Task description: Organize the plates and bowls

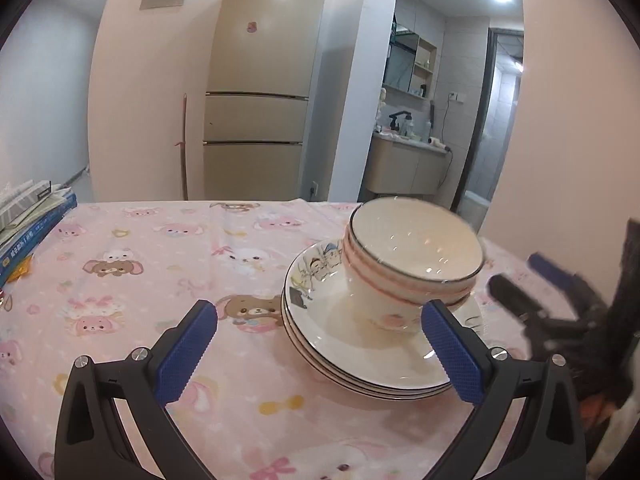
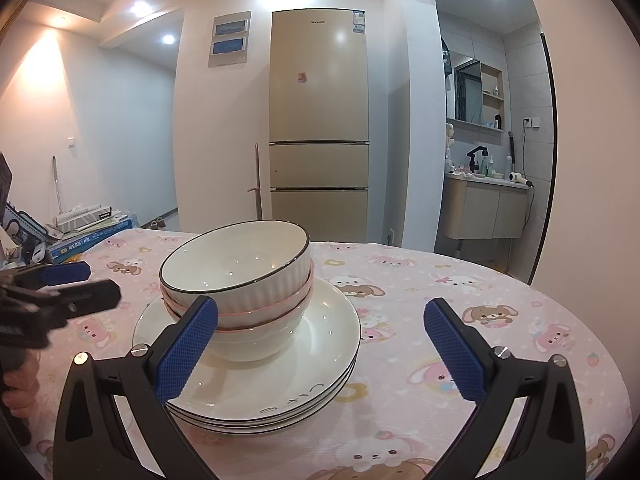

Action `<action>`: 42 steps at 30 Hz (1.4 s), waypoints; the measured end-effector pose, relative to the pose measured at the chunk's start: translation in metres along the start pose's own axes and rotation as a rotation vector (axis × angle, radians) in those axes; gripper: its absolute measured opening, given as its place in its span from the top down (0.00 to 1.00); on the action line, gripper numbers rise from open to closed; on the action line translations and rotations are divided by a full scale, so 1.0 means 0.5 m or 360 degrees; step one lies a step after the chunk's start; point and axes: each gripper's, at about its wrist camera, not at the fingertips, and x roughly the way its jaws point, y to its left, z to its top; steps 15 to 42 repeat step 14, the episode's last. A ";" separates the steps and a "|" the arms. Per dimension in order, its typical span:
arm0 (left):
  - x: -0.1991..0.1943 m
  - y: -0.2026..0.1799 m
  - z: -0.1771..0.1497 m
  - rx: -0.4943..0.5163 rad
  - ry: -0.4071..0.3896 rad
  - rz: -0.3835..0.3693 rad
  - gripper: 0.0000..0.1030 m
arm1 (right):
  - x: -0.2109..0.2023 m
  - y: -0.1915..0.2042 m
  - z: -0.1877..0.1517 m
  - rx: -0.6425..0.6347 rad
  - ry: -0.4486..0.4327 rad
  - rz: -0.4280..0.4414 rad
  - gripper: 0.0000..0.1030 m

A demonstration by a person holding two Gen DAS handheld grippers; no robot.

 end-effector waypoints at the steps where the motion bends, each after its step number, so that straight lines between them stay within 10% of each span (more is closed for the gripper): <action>1: -0.006 -0.001 0.001 0.0012 -0.0009 0.0021 0.00 | -0.002 0.001 0.001 0.0000 -0.0001 -0.0002 0.00; 42: -0.024 0.010 -0.006 0.0051 -0.0052 0.0154 0.00 | -0.008 0.004 0.004 -0.0008 -0.0009 0.0011 0.00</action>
